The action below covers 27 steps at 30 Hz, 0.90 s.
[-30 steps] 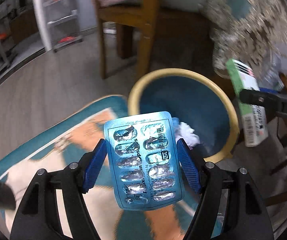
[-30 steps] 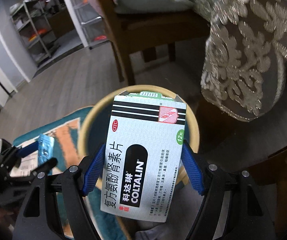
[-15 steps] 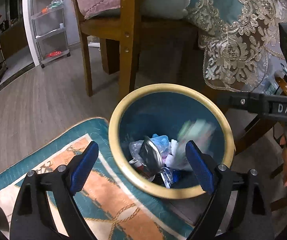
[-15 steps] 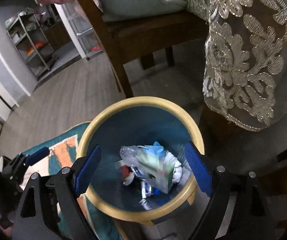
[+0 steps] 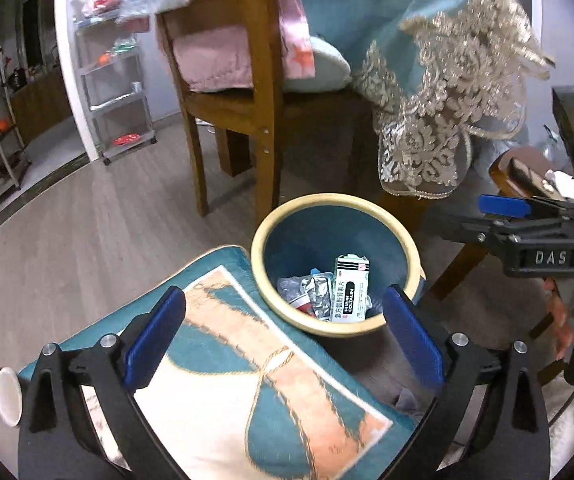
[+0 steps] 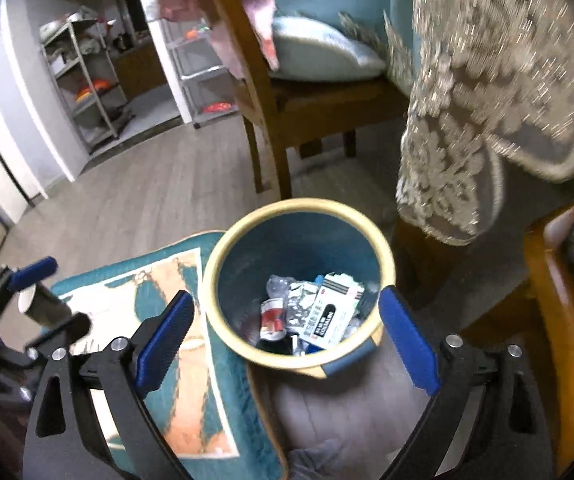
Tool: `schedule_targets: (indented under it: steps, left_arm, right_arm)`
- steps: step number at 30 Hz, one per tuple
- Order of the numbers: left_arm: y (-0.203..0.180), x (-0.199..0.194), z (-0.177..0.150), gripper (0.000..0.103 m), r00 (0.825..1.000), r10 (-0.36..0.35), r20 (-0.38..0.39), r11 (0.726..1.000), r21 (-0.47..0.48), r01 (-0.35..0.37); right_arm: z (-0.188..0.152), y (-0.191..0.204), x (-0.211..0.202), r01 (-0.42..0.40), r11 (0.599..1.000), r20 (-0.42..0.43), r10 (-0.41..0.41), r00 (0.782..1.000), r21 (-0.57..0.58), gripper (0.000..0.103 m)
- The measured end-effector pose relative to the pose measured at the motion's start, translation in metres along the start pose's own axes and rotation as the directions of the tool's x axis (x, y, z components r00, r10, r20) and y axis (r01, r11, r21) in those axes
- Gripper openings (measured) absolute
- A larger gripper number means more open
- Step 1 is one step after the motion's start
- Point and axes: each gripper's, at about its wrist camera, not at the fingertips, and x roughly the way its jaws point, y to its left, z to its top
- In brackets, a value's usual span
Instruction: Collect trash
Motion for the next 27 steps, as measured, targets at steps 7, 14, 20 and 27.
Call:
schedule_targets:
  steps: [7,14,20,27]
  left_arm:
    - [0.005,-0.040,-0.011,0.097,0.997,0.024,0.071,0.999,-0.043,-0.021]
    - [-0.010,-0.029,-0.015,0.097,0.995,0.070,0.075,0.996,0.049,-0.074]
    - [-0.008,-0.030,-0.015,0.097,0.994,0.068,0.089,0.997,0.029,-0.070]
    - [-0.011,-0.032,-0.019,0.097,0.991,0.089,0.099,0.994,0.056,-0.095]
  right_arm:
    - [-0.024,0.013,-0.043,0.087,0.996,0.075,-0.085,0.994,-0.028,0.098]
    - [-0.038,0.022,-0.058,0.128,0.991,0.137,-0.120,0.983,-0.045,0.098]
    - [-0.034,0.028,-0.062,0.109,0.992,0.160,-0.098,0.982,-0.060,0.098]
    - [-0.033,0.031,-0.063,0.108,0.991,0.168,-0.094,0.981,-0.078,0.098]
